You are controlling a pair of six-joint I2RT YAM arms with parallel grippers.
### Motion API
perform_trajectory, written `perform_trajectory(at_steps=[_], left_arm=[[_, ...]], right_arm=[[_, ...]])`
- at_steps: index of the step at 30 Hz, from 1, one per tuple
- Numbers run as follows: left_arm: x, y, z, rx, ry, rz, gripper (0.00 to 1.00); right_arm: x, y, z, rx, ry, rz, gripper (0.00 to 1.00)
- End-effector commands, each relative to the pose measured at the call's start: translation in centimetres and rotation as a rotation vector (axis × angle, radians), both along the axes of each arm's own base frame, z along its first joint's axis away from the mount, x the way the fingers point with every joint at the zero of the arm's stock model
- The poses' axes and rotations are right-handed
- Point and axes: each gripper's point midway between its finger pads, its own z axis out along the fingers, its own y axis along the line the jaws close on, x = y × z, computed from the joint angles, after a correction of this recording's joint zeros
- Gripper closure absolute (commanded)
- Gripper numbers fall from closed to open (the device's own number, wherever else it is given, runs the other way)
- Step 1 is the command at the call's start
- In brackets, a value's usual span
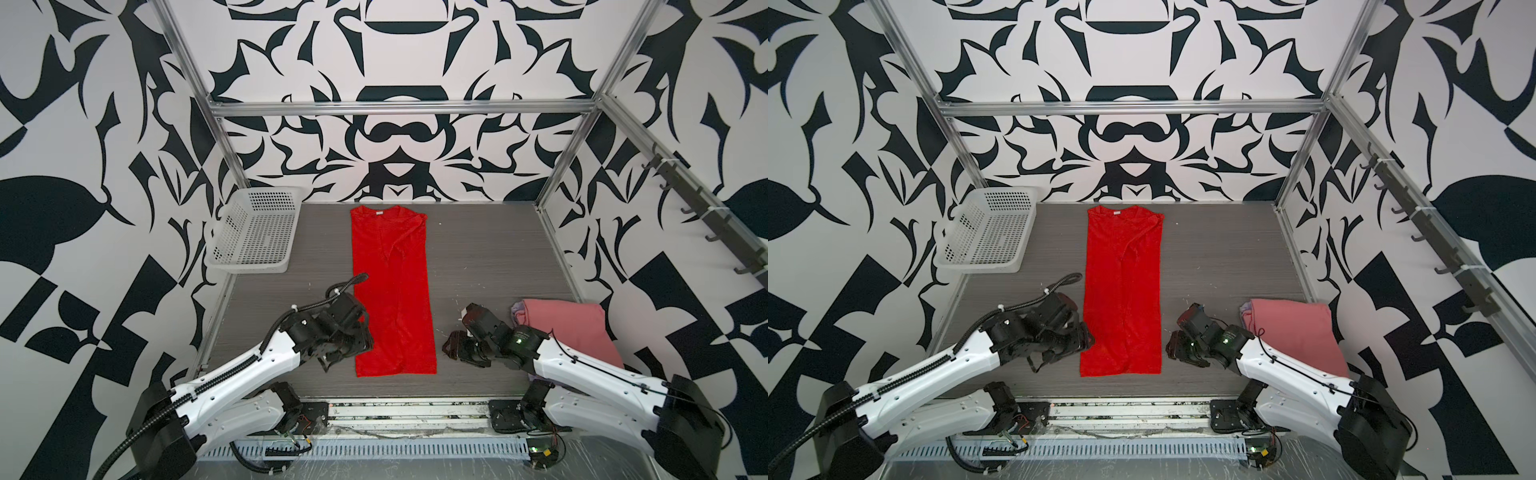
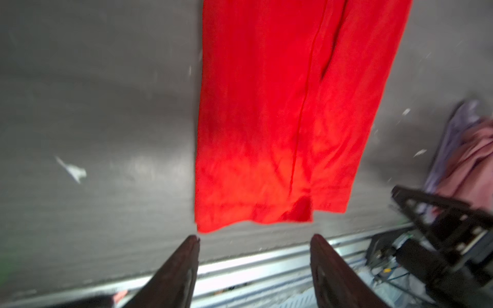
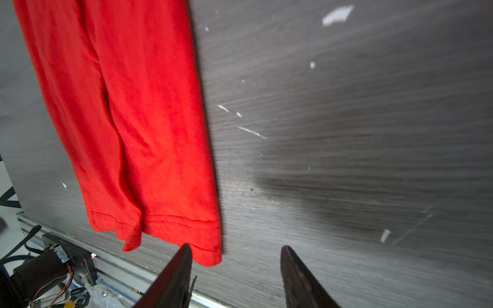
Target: Fold and stack the t-shirts
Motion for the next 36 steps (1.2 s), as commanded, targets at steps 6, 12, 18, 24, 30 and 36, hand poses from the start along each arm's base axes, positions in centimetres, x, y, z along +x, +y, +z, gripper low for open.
perform_trajectory(at_steps=[6,12,18,24,30,36], left_arm=[[-2.8,1.4,-4.2,0.105,0.105,0.054,0.32],[-2.7,1.6,-5.9,0.097,0.101,0.103,0.34],[-3.1,1.4,-7.9,0.019,0.114,0.155,0.43],[-3.5,1.6,-8.6,0.008,0.125,0.152,0.5],[-3.6,0.4,-8.9,-0.046,0.143,0.141,0.7],[-3.3,0.4,-8.4,-0.06,0.121,0.143,0.97]], right_arm=[[-0.5,2.3,-1.0,0.122,0.051,0.015,0.42],[-1.0,3.4,-2.7,0.078,0.119,0.049,0.46],[-1.8,3.4,-3.8,0.045,0.155,0.032,0.5],[-2.0,3.5,-4.2,0.029,0.173,0.03,0.51],[-2.4,4.3,-4.3,0.02,0.195,0.049,0.55],[-2.5,4.4,-3.9,-0.002,0.2,0.06,0.84]])
